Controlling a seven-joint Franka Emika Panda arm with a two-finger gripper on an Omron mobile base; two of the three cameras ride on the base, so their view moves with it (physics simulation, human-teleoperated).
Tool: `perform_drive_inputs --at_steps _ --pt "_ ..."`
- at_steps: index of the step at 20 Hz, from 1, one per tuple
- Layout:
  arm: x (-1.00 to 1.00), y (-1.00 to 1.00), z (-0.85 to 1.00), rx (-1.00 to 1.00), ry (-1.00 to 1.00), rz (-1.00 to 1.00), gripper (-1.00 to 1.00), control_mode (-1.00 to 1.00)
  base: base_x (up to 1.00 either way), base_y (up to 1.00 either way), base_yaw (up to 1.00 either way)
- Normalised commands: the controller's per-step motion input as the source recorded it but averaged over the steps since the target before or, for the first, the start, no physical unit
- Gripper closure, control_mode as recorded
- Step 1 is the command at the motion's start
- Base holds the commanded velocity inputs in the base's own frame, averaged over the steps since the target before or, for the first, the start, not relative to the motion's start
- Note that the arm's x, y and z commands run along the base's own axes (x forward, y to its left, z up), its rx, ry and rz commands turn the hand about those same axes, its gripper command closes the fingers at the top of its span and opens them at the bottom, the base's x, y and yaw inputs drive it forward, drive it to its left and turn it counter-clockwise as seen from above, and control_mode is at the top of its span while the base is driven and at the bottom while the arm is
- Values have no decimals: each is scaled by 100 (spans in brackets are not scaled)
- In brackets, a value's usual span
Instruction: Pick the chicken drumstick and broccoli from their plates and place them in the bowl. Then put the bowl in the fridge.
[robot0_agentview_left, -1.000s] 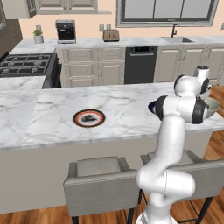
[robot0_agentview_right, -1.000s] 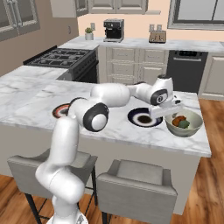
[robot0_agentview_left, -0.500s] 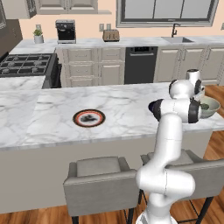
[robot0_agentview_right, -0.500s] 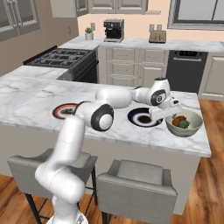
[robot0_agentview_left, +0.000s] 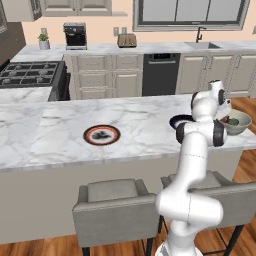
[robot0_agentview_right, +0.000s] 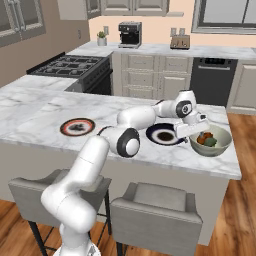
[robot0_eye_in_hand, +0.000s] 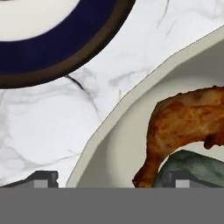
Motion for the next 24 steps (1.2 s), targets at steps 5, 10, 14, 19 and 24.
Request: perform_drive_inputs --at_steps 5,10,14,19,24 --pt "-26 0 -9 4 0 0 100 -100 0 0 0" --pt "-41 6 -30 3 -5 0 100 -100 0 0 0" --pt "-22 14 -19 0 -15 0 100 -100 0 0 0" --pt "-45 36 38 -3 -19 3 100 -100 0 0 0" --pt "-49 62 9 -18 -33 12 100 -100 0 0 0"
